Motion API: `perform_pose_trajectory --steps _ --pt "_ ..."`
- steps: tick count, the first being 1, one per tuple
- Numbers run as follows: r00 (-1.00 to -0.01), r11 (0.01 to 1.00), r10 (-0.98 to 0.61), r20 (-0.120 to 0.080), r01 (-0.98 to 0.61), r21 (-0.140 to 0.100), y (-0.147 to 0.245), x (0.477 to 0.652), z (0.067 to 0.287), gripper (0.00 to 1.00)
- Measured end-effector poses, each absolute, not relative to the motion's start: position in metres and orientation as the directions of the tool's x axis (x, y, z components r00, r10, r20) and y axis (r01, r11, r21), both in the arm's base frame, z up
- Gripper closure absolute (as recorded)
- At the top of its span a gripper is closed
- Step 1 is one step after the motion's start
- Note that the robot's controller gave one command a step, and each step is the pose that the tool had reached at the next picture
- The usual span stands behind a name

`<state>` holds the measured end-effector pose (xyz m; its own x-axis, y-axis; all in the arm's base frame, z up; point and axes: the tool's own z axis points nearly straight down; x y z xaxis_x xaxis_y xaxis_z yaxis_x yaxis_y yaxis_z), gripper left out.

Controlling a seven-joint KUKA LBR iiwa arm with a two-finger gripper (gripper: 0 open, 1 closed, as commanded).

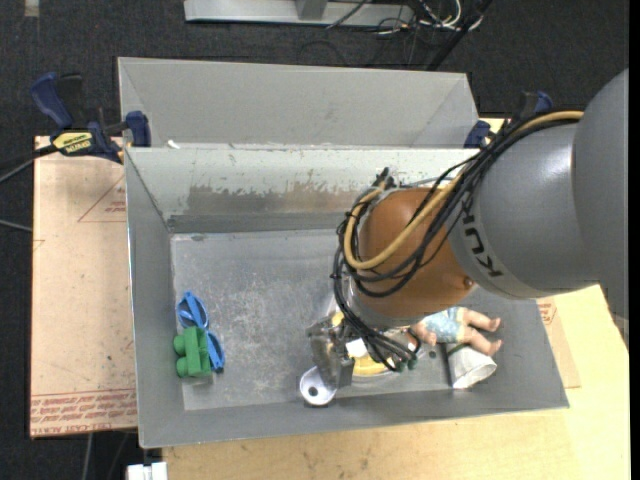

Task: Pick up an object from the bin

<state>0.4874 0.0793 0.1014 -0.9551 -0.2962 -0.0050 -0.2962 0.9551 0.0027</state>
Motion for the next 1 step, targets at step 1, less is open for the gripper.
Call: perform_pose_trajectory --steps 1 --pt "-0.955 0.955 -0.296 -0.006 -0.296 0.003 0.0793 0.4875 0.1013 0.0"
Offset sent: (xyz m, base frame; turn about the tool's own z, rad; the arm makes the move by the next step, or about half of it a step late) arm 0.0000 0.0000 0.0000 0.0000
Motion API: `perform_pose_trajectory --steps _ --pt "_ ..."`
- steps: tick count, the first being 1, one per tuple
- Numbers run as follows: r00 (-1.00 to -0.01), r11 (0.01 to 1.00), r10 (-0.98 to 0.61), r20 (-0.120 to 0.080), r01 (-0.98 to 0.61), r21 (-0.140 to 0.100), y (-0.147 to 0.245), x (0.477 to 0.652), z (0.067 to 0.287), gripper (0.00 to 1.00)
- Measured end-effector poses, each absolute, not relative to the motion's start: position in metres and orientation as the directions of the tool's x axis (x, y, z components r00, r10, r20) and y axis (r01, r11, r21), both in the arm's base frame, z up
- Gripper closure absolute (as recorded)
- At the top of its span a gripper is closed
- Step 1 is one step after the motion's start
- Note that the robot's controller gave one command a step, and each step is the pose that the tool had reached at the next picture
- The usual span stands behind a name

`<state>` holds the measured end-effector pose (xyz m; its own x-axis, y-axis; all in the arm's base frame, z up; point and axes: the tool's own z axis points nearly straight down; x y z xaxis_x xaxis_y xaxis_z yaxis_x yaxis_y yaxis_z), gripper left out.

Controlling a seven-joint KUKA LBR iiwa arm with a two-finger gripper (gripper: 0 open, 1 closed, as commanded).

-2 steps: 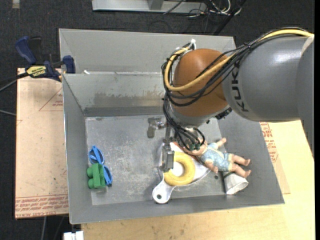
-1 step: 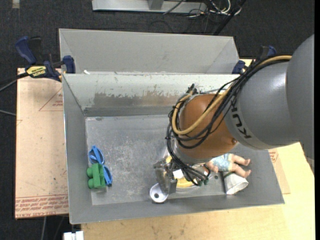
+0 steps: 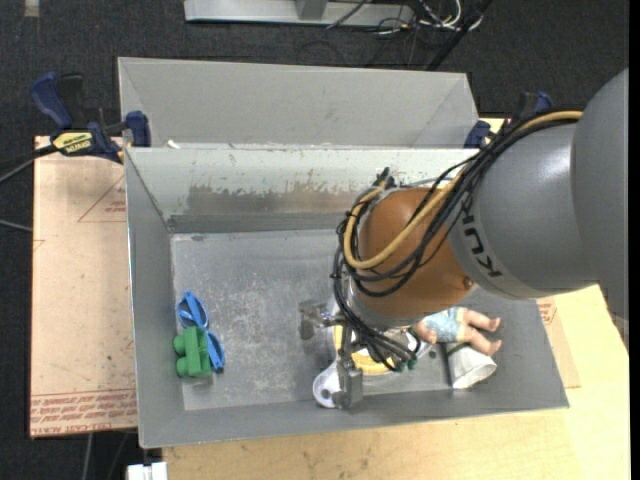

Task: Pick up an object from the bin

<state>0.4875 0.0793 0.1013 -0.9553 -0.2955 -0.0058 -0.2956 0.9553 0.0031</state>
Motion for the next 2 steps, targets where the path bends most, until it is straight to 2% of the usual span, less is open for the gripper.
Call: perform_pose_trajectory --steps 1,2 --pt "-0.955 0.955 -0.296 -0.005 -0.296 0.003 0.079 0.4875 0.1013 1.0" --pt "-0.955 0.955 -0.296 -0.005 -0.296 0.003 0.079 0.4875 0.1013 1.0"
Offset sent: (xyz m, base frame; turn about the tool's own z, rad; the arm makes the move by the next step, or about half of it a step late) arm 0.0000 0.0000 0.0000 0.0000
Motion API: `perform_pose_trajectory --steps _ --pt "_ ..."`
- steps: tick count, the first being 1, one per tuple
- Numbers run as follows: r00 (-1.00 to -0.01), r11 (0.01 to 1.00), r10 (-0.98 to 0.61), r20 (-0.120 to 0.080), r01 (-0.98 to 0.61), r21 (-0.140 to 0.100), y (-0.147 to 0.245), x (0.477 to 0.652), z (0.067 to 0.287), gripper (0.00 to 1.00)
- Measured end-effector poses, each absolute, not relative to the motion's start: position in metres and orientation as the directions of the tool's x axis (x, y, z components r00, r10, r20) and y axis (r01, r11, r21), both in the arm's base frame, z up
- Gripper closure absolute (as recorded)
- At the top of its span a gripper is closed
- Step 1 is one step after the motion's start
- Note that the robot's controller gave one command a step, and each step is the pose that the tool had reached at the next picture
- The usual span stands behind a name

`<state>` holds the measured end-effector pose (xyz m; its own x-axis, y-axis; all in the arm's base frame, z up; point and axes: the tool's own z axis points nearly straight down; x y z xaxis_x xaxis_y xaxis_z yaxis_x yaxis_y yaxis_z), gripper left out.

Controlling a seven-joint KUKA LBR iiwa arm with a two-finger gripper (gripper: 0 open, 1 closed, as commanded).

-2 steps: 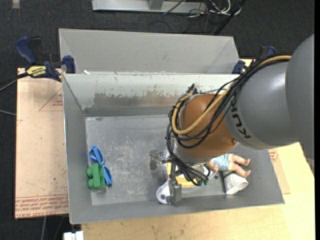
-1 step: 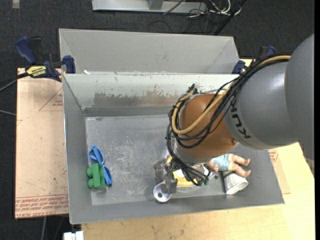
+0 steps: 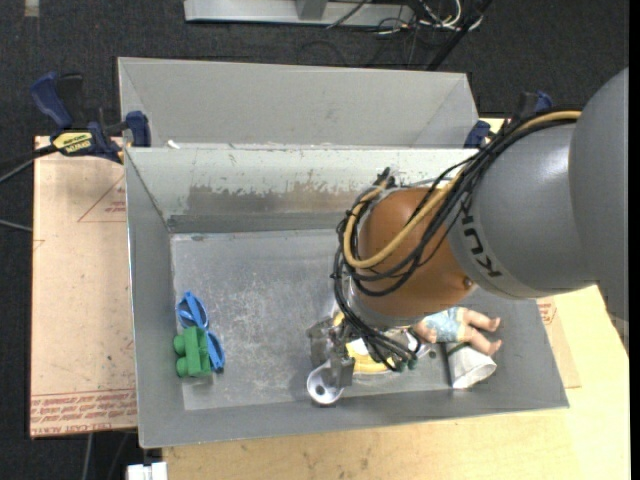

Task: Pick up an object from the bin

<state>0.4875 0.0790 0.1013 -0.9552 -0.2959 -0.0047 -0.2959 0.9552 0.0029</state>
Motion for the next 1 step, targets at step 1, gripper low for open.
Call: perform_pose_trajectory --steps 1 --pt "-0.945 0.945 -0.326 -0.008 -0.326 0.003 0.0706 0.5098 0.2581 1.0"
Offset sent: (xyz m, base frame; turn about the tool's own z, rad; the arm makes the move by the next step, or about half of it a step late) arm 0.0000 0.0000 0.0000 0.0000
